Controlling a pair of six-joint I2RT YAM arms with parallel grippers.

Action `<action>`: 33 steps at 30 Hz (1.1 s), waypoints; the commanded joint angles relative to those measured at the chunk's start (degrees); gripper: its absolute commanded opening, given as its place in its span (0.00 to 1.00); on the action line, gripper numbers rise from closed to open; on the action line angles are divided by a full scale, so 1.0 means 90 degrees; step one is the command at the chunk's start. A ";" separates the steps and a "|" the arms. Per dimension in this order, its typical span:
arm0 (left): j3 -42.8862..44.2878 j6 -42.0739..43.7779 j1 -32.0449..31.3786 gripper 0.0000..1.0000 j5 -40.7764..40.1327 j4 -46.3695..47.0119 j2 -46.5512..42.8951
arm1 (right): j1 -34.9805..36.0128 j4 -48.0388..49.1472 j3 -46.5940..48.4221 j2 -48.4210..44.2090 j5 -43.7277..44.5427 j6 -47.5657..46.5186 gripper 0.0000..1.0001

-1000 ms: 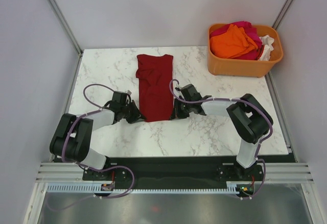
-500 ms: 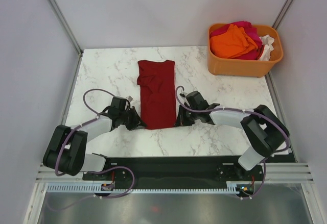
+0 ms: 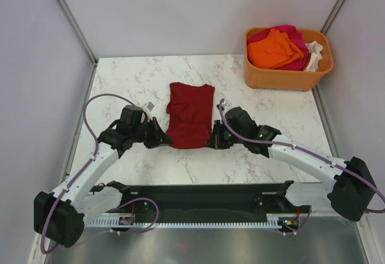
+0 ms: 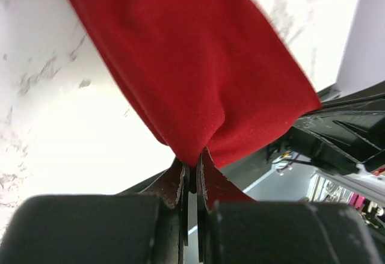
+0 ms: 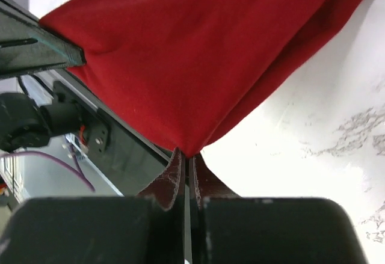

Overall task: Fold and stack the t-shirts
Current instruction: Fold the tshirt

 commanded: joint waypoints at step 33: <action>0.7579 0.1781 0.0559 0.02 -0.0361 -0.1840 0.6317 | -0.2000 -0.1565 0.5288 0.4021 0.0402 -0.1486 0.00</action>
